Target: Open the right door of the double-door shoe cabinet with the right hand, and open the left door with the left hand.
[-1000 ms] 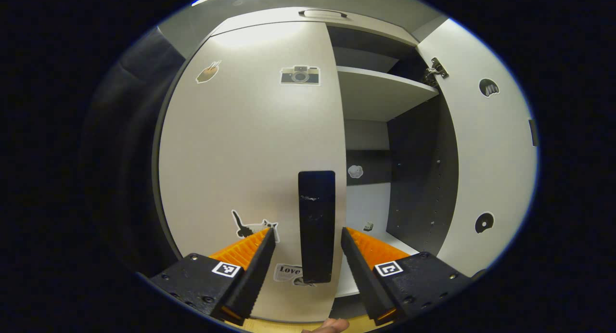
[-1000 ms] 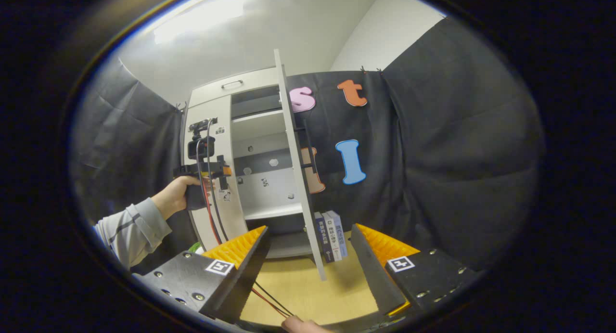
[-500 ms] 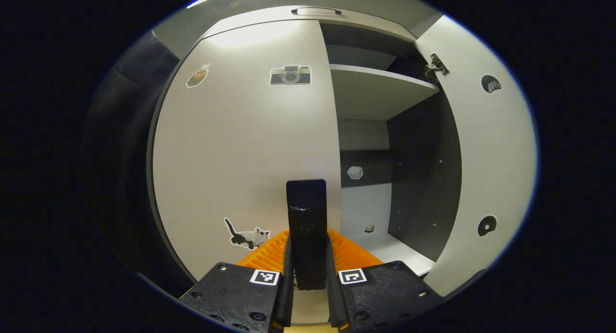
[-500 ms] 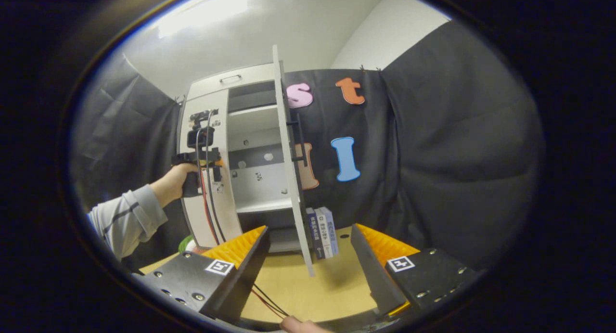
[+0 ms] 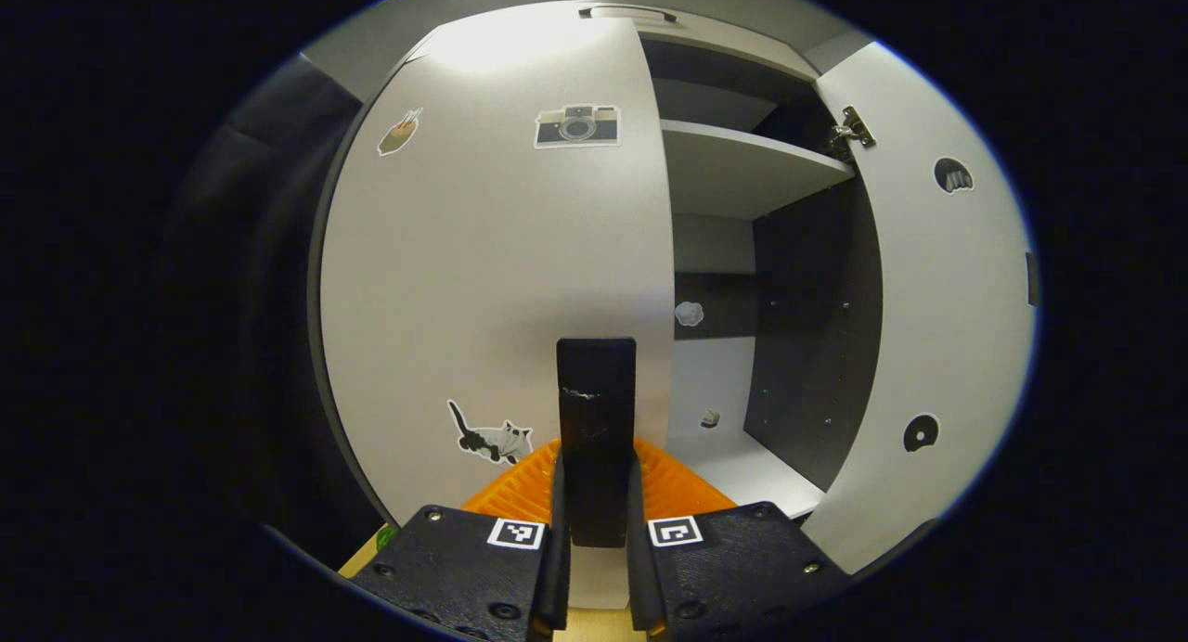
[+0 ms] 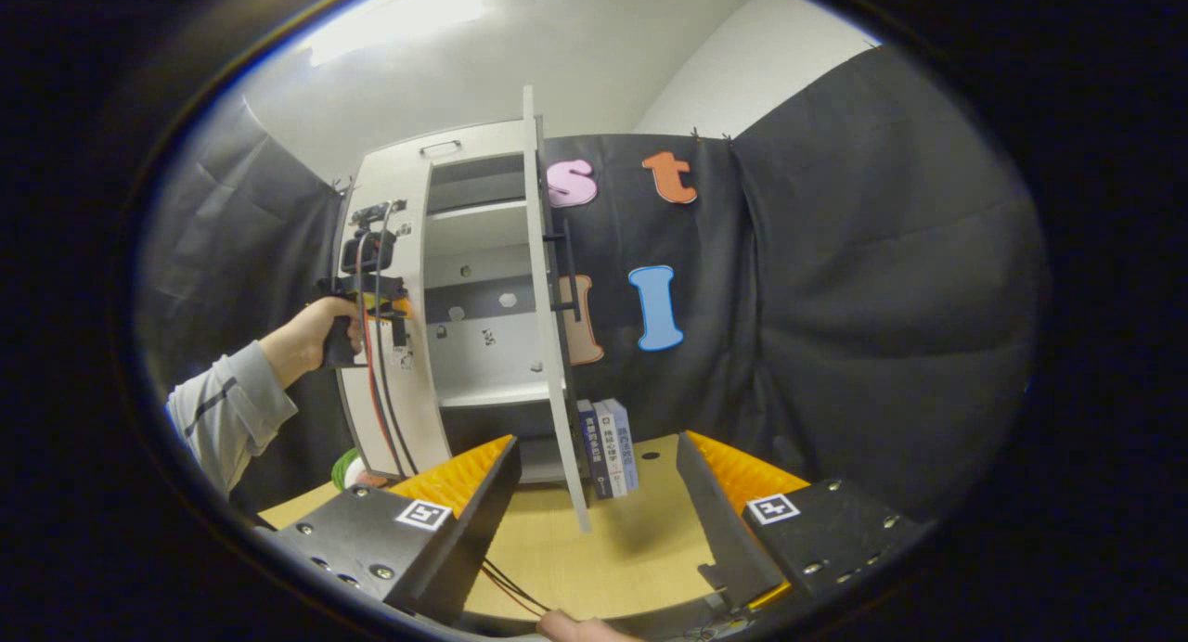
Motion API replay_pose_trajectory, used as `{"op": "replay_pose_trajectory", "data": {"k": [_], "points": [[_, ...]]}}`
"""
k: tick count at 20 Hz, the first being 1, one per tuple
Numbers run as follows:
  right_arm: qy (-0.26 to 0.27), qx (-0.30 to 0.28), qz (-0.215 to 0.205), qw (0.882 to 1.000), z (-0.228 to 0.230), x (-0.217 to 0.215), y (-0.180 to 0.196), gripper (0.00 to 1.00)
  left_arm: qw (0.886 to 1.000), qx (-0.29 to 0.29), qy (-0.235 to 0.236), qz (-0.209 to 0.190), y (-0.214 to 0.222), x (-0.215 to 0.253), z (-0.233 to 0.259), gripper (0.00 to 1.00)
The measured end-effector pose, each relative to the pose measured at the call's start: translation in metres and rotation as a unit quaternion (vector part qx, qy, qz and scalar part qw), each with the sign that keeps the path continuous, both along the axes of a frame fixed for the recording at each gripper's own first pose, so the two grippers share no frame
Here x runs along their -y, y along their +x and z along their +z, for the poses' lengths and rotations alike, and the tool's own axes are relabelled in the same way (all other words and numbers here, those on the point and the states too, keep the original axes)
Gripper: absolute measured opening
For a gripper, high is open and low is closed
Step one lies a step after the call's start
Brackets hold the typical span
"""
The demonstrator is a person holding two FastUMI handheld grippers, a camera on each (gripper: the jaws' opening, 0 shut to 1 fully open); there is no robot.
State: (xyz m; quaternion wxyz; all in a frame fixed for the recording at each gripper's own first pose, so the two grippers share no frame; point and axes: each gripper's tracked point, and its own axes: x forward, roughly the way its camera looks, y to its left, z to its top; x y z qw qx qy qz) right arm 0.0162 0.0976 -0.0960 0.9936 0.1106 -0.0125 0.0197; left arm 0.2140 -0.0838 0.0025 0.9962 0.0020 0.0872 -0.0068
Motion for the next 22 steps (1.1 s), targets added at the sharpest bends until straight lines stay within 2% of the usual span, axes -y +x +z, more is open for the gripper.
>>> {"op": "replay_pose_trajectory", "data": {"k": [2,3,4,6,9,10,11,12,18,20,21,22], "points": [[0.001,-0.003,-0.001,1.000,-0.001,-0.001,0.000,1.00,1.000,0.000,0.003,-0.017,-0.017,-0.004,0.002,0.27],[0.003,-0.005,-0.002,1.000,-0.003,-0.002,0.000,0.96,1.000,-0.001,0.000,-0.024,-0.022,-0.006,0.002,0.27],[0.005,-0.008,-0.003,1.000,-0.004,-0.001,-0.001,1.00,0.999,0.002,-0.003,-0.033,-0.029,-0.007,0.004,0.27],[0.007,-0.008,-0.001,1.000,-0.003,-0.003,0.000,0.96,0.999,0.001,0.000,-0.050,-0.046,-0.013,0.006,0.27],[0.009,-0.002,0.005,1.000,0.000,-0.008,-0.004,0.99,0.996,0.005,-0.012,-0.083,-0.073,-0.025,0.010,0.26],[0.009,-0.001,0.005,1.000,0.000,-0.008,-0.005,0.96,0.996,0.006,-0.013,-0.088,-0.082,-0.032,0.012,0.27],[0.008,0.000,0.006,1.000,0.001,-0.010,-0.004,1.00,0.996,0.008,-0.012,-0.092,-0.088,-0.038,0.013,0.25],[0.006,0.000,0.007,1.000,0.001,-0.012,-0.004,0.96,0.996,0.009,-0.014,-0.093,-0.095,-0.043,0.014,0.25],[-0.005,-0.008,0.015,1.000,-0.002,-0.025,-0.004,1.00,0.996,0.012,-0.018,-0.089,-0.128,-0.078,0.019,0.24],[-0.011,-0.006,0.019,1.000,0.001,-0.032,-0.004,0.96,0.996,0.009,-0.020,-0.086,-0.132,-0.083,0.018,0.24],[-0.015,-0.006,0.020,1.000,0.001,-0.037,-0.004,1.00,0.996,0.014,-0.015,-0.083,-0.136,-0.088,0.019,0.24],[-0.018,-0.006,0.020,1.000,0.002,-0.040,-0.004,0.96,0.997,0.017,-0.009,-0.077,-0.139,-0.099,0.021,0.24]]}}
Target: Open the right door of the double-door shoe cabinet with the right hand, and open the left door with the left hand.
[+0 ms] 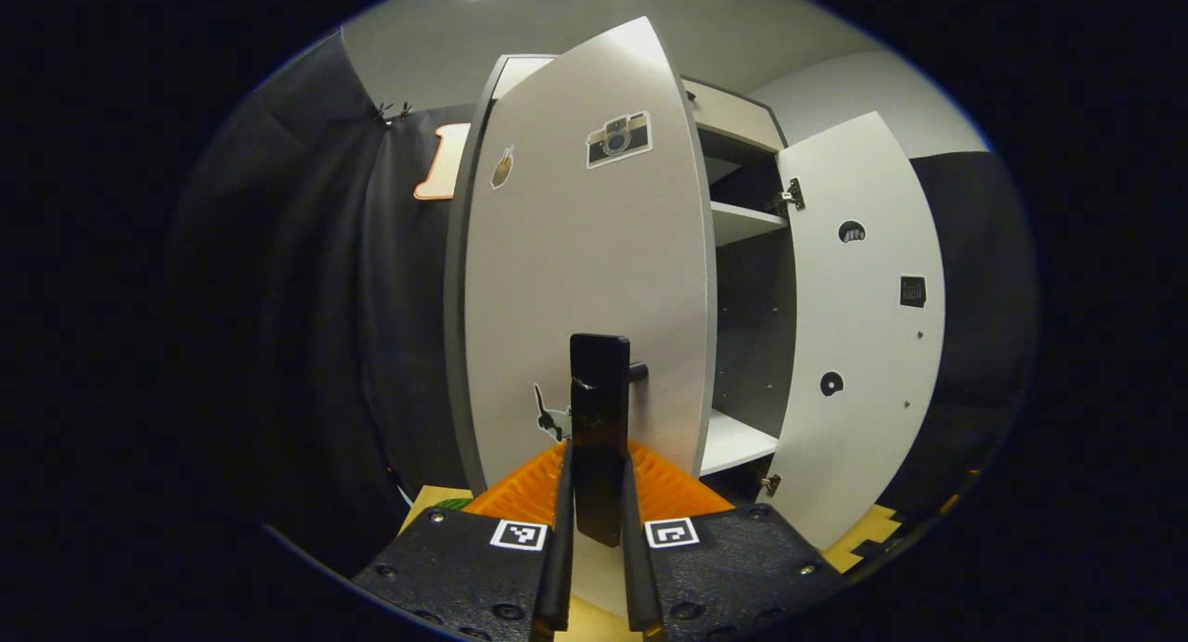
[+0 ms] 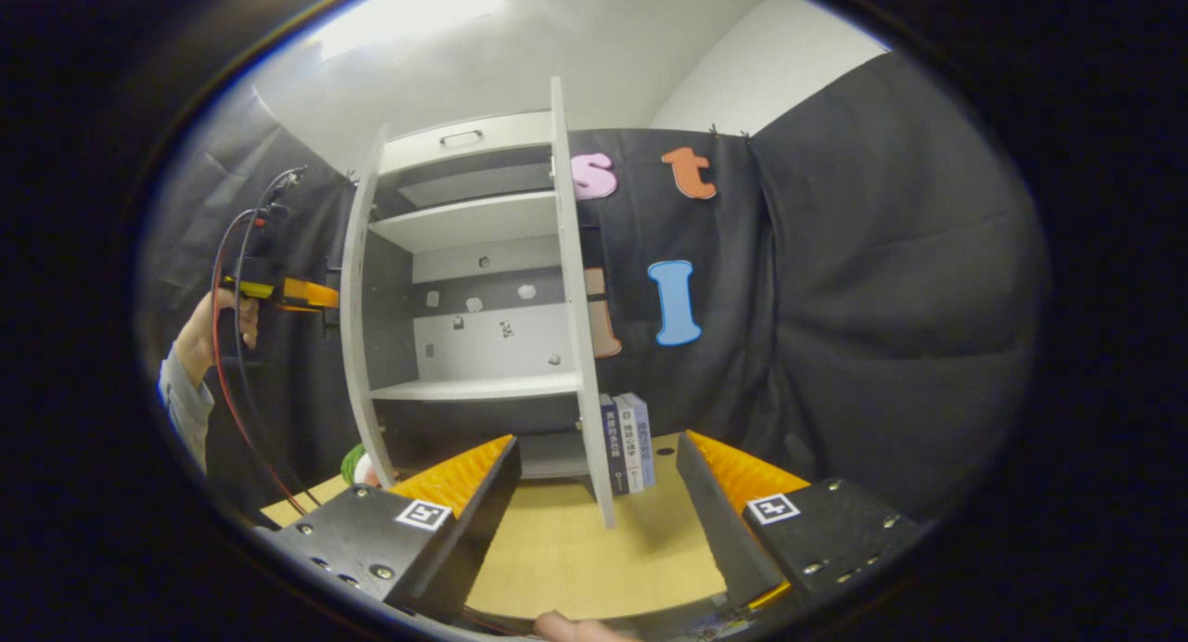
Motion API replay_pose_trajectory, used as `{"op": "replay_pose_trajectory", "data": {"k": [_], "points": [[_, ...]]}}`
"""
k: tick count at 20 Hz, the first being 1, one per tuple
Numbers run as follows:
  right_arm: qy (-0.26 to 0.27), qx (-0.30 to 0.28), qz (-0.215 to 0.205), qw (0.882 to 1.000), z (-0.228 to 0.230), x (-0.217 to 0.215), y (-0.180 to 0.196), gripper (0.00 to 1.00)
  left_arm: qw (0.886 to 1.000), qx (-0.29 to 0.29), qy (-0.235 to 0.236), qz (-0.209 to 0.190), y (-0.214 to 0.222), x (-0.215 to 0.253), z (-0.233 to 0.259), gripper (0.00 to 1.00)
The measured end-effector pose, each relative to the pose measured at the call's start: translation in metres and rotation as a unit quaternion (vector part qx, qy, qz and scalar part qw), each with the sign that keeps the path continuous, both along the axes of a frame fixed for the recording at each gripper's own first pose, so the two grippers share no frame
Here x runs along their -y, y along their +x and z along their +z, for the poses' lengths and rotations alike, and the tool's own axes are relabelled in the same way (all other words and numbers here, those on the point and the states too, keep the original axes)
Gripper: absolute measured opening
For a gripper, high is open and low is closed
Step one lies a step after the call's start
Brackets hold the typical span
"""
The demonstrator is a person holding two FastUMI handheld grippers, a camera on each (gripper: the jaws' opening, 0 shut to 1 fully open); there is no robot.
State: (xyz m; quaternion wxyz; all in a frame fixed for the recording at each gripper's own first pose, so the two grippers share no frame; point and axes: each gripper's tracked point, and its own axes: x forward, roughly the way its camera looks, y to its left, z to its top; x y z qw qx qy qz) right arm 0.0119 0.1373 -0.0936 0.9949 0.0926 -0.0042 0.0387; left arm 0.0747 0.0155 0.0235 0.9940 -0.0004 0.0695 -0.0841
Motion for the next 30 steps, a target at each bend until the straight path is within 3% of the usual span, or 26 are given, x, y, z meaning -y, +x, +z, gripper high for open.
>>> {"op": "replay_pose_trajectory", "data": {"k": [9,14,16,20,30], "points": [[-0.005,0.007,0.005,1.000,0.007,-0.029,-0.001,1.00,1.000,0.003,0.009,0.013,-0.021,-0.060,0.006,0.16],[-0.029,0.008,0.028,0.999,0.005,-0.056,-0.002,1.00,0.998,0.012,0.028,0.062,-0.021,-0.104,0.006,0.06],[-0.032,0.006,0.036,0.999,0.003,-0.060,0.001,1.00,0.996,0.010,0.015,0.083,-0.018,-0.124,0.007,0.01],[-0.034,-0.002,0.038,0.999,0.000,-0.071,0.003,1.00,0.998,-0.005,-0.033,0.052,-0.019,-0.127,0.005,0.00],[-0.036,-0.009,0.031,0.999,-0.004,-0.065,0.009,1.00,0.996,-0.020,-0.027,0.079,-0.020,-0.129,0.000,0.04]]}}
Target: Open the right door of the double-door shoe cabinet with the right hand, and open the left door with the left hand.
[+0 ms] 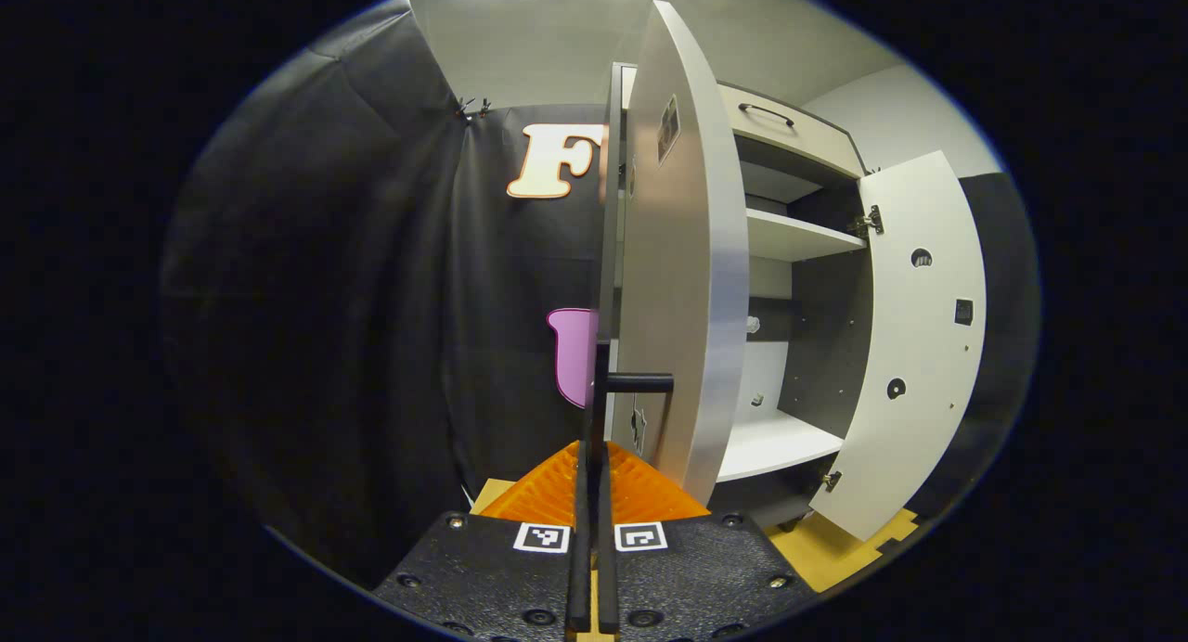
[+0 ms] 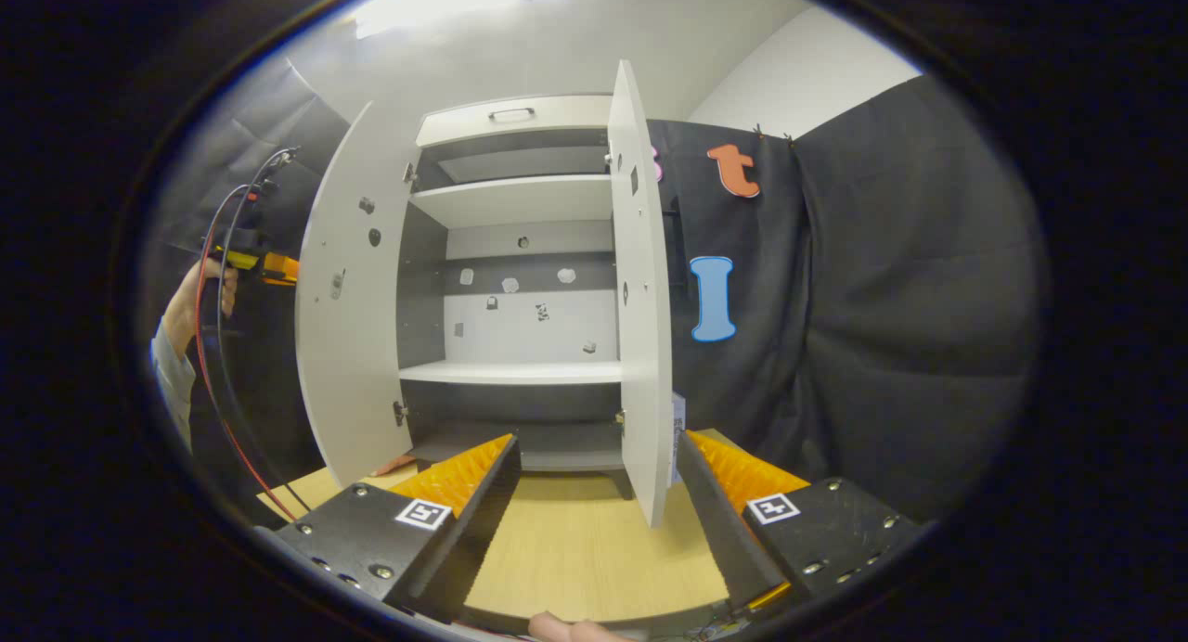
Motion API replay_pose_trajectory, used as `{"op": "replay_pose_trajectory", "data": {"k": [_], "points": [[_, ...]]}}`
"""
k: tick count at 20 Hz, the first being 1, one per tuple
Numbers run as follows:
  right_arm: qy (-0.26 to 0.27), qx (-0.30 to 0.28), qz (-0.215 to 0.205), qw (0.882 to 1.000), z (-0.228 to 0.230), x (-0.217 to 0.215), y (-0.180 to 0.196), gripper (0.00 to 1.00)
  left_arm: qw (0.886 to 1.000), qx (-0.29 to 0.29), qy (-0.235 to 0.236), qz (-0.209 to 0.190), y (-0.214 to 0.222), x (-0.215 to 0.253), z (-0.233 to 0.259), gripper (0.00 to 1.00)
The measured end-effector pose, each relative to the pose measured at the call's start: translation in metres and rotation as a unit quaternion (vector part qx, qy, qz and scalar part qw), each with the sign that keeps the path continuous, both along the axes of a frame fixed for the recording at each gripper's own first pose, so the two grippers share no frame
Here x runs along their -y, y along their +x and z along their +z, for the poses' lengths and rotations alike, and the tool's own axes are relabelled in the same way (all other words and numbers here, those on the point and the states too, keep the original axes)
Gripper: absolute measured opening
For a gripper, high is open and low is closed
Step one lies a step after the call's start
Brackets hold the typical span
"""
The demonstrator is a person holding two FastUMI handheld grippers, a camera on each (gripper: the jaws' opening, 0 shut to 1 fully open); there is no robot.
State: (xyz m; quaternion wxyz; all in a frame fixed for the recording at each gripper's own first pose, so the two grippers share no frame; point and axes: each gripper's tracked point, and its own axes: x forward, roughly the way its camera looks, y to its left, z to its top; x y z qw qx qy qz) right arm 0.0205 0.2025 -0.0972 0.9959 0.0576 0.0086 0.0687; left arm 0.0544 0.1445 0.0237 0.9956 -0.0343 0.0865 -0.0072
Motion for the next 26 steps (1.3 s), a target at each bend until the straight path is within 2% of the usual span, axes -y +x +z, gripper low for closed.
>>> {"op": "replay_pose_trajectory", "data": {"k": [1,3,8,9,10,11,13,14,16,17,18,19,20,24,25,26], "points": [[0.001,0.000,0.000,1.000,-0.001,0.000,0.000,1.00,1.000,-0.014,0.007,0.004,-0.003,-0.001,-0.006,0.02],[0.002,0.001,-0.001,1.000,0.000,0.003,-0.001,1.00,1.000,-0.018,0.009,0.009,-0.013,-0.002,-0.007,0.06],[0.001,0.002,-0.004,1.000,0.001,0.004,0.000,1.00,0.999,0.014,0.008,0.028,-0.047,-0.002,0.011,0.14],[0.002,0.001,-0.004,1.000,0.001,0.002,0.000,1.00,0.999,0.022,0.006,0.027,-0.055,0.002,0.015,0.20],[0.002,0.000,-0.004,1.000,0.000,0.000,0.001,1.00,0.999,0.029,0.006,0.030,-0.068,0.004,0.021,0.33],[0.001,0.000,-0.004,1.000,0.001,0.000,0.001,1.00,0.999,0.034,0.009,0.034,-0.072,0.006,0.022,0.38],[0.002,0.003,-0.004,1.000,0.005,-0.003,0.001,1.00,0.998,0.045,0.028,0.041,-0.088,0.012,0.028,0.54],[0.003,0.003,-0.002,1.000,0.005,-0.006,0.001,1.00,0.997,0.053,0.032,0.040,-0.094,0.018,0.031,0.66],[0.003,0.005,0.002,1.000,0.008,-0.012,0.002,1.00,0.997,0.064,0.038,0.032,-0.107,0.035,0.035,0.77],[0.000,0.006,0.003,1.000,0.009,-0.013,0.002,1.00,0.997,0.068,0.039,0.026,-0.112,0.045,0.035,0.75],[-0.002,0.007,0.003,1.000,0.010,-0.016,0.002,1.00,0.997,0.068,0.043,0.021,-0.118,0.056,0.032,0.86],[-0.003,0.007,0.003,1.000,0.012,-0.017,0.002,1.00,0.996,0.066,0.050,0.020,-0.122,0.062,0.028,0.87],[-0.003,0.007,0.003,1.000,0.013,-0.019,0.003,1.00,0.996,0.064,0.059,0.017,-0.127,0.069,0.025,0.92],[0.001,0.015,0.004,1.000,0.024,-0.022,0.002,1.00,0.995,0.064,0.074,0.006,-0.136,0.099,0.013,0.92],[0.002,0.018,0.004,1.000,0.028,-0.022,0.001,0.96,0.996,0.061,0.071,0.004,-0.139,0.106,0.008,0.92],[0.003,0.022,0.003,1.000,0.031,-0.022,0.001,1.00,0.996,0.063,0.068,0.005,-0.141,0.112,0.005,0.94]]}}
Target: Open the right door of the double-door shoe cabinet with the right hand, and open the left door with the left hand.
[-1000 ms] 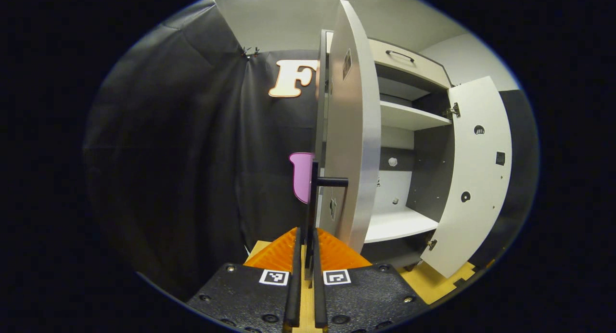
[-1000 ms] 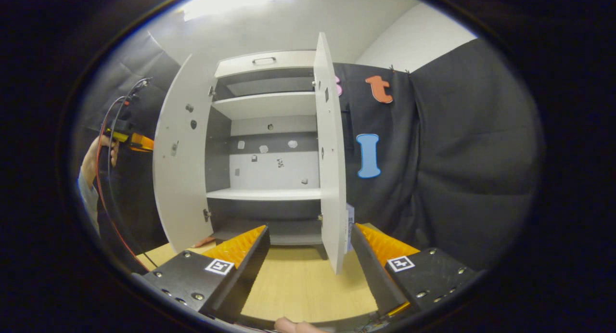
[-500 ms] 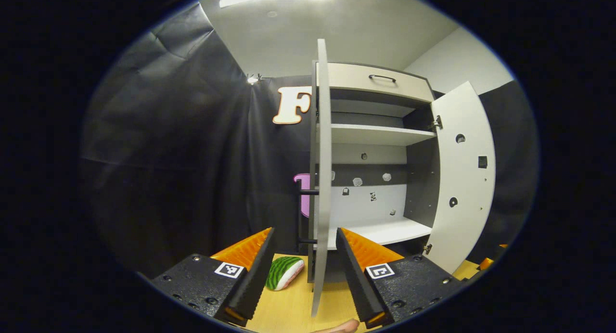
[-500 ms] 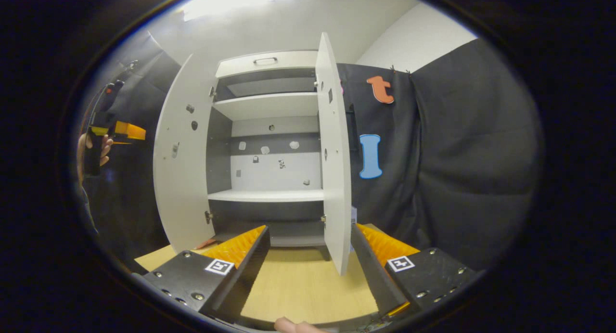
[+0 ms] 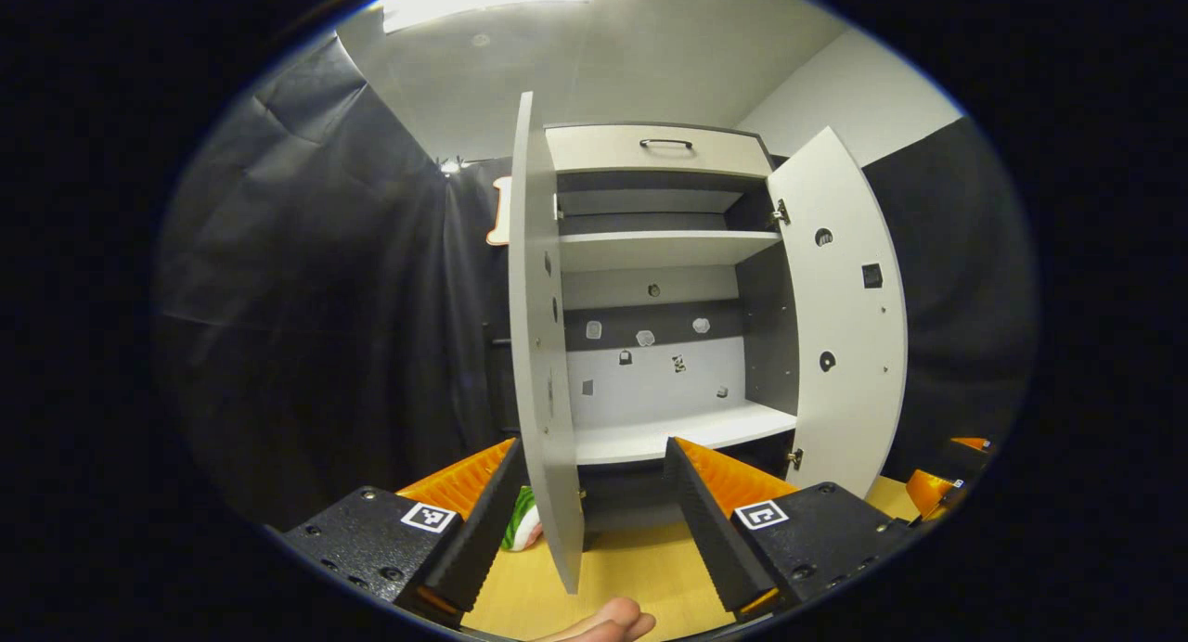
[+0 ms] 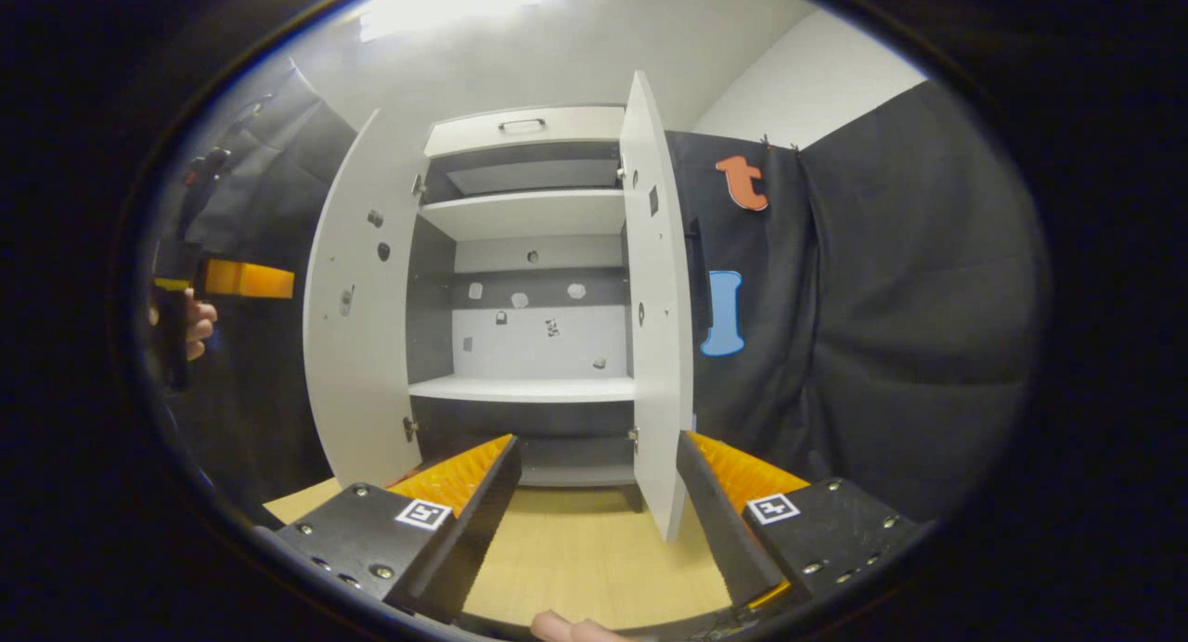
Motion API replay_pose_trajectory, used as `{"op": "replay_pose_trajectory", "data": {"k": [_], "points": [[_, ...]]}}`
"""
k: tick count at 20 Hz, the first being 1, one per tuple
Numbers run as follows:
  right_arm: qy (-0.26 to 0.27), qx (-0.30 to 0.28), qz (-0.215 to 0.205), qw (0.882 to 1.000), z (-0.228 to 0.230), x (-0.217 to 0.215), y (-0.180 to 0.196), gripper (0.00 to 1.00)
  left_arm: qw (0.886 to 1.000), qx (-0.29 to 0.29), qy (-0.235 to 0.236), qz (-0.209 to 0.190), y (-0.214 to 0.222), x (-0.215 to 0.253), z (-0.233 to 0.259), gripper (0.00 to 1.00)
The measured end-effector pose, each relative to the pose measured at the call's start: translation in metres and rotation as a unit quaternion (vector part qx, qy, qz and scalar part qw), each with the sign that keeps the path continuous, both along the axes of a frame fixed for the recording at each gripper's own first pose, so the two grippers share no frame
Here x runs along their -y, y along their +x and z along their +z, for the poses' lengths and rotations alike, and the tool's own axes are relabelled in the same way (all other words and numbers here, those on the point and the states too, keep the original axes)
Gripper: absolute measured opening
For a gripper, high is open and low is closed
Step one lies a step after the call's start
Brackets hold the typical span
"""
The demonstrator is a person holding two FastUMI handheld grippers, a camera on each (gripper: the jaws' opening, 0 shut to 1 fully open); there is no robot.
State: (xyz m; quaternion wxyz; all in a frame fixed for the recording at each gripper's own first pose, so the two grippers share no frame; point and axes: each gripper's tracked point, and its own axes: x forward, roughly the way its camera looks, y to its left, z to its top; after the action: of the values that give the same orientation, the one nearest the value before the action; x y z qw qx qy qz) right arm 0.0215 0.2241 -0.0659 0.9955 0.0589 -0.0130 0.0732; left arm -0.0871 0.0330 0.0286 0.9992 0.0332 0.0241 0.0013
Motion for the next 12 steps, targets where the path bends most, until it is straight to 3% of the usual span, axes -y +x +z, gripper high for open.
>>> {"op": "replay_pose_trajectory", "data": {"k": [4,7,10,12], "points": [[-0.003,0.007,0.001,1.000,0.008,-0.003,-0.001,1.00,1.000,0.022,-0.018,0.009,-0.011,0.013,-0.010,0.98],[-0.008,0.011,0.002,1.000,0.014,-0.007,-0.001,0.96,0.999,0.023,-0.042,-0.005,-0.018,0.028,-0.019,1.00],[-0.005,0.017,0.004,1.000,0.026,-0.011,0.001,1.00,0.997,0.013,-0.067,-0.020,-0.021,0.039,-0.031,0.98],[-0.002,0.032,0.001,0.999,0.044,-0.012,0.001,0.96,0.997,0.019,-0.068,-0.016,-0.020,0.037,-0.032,0.97]]}}
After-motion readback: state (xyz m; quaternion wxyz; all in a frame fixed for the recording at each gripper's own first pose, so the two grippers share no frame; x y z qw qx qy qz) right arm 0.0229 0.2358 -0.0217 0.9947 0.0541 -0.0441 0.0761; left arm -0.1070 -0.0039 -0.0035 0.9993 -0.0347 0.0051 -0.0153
